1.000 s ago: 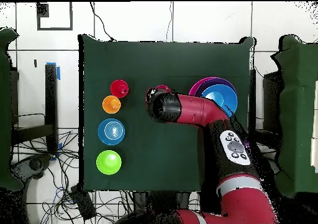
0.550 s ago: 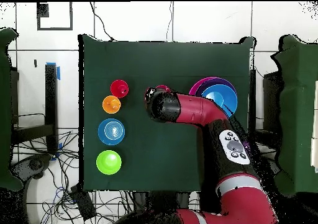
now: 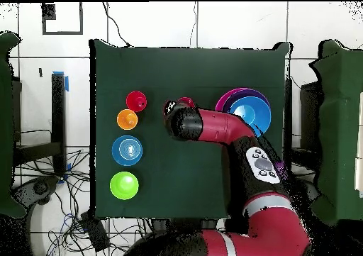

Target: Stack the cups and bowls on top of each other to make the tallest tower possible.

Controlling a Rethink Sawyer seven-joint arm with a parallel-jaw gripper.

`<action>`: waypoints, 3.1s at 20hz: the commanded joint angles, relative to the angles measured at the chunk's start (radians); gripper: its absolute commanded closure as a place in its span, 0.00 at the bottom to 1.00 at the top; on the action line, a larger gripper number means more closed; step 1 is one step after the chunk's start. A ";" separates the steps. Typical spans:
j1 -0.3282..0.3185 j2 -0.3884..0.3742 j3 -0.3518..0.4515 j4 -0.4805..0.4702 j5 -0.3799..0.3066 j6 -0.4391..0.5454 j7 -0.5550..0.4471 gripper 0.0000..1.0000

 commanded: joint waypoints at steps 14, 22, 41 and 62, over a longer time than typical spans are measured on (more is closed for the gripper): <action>0.064 0.131 0.022 -0.037 0.024 -0.101 0.141 0.00; 0.087 0.140 -0.020 -0.055 -0.001 -0.077 0.118 0.00; 0.211 0.116 -0.189 -0.152 -0.043 0.024 0.043 1.00; 0.210 0.032 -0.257 -0.154 -0.041 0.107 0.001 1.00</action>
